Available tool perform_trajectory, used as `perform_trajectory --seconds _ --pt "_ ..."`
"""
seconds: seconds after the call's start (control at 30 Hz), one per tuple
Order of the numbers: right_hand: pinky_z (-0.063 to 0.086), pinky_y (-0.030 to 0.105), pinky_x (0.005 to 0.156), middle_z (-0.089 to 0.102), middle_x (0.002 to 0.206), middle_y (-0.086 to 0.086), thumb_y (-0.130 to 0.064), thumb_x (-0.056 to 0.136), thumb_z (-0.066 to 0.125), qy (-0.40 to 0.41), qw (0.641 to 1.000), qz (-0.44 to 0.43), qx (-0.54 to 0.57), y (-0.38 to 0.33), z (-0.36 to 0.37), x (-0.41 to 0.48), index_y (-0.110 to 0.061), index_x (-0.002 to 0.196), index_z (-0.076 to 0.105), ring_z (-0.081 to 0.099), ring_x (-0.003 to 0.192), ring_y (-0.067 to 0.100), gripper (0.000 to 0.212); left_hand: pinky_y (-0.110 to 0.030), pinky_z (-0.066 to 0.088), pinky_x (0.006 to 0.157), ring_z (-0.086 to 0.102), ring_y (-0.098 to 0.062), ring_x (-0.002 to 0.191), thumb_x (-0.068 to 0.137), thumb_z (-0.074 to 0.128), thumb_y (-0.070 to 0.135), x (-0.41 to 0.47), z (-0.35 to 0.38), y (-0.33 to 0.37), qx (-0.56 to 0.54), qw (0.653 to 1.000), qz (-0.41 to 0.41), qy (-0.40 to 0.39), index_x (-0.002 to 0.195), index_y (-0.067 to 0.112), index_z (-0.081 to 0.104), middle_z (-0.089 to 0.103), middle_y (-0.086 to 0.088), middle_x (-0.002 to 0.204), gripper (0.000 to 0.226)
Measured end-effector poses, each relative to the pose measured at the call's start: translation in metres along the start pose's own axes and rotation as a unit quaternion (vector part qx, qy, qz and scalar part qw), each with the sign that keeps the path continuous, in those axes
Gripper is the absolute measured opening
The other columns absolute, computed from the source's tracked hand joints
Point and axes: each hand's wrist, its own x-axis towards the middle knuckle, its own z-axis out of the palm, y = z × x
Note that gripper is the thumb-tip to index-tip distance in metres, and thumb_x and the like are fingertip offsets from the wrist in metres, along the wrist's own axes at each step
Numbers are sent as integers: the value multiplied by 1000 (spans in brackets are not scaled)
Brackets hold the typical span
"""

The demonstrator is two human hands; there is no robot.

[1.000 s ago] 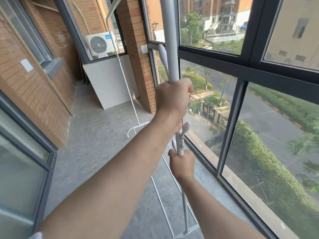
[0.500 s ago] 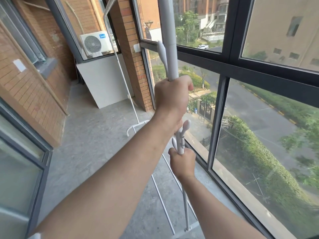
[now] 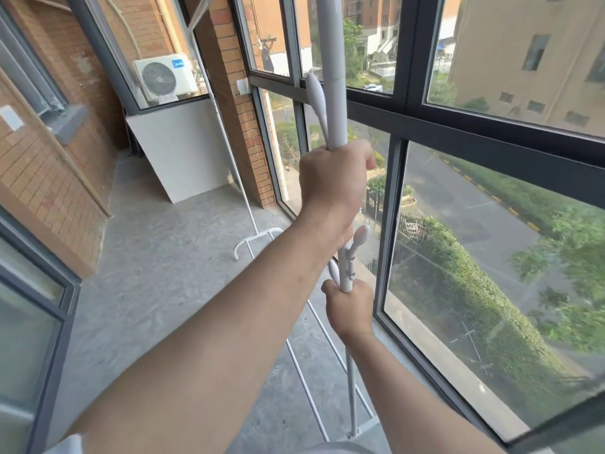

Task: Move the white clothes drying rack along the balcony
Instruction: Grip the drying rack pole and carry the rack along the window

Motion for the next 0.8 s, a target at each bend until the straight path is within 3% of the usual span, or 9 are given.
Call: perform_trajectory --seconds 0.33,0.6,0.8 --pt "20 23 37 27 46 -7 -1 75 60 24 1000 12 4 11 -28 -5 -20 48 26 21 43 13 47 -26 27 44 28 -14 38 71 62 6 -19 20 -9 1 999 -3 -41 64 14 45 33 8 42 20" --pt "17 21 36 23 45 -8 4 76 60 17 1000 12 6 14 -50 -3 -16 54 27 16 38 10 45 -27 26 44 27 -14 37 75 62 2 -24 36 -12 -10 997 -8 -77 65 14 44 32 9 39 24" --pt "18 31 49 23 46 -10 -1 73 66 15 1000 16 -4 23 -65 8 -20 53 24 19 48 16 50 -25 28 42 27 -11 35 76 63 0 -25 46 -17 -14 994 -20 -107 66 10 48 31 12 38 20"
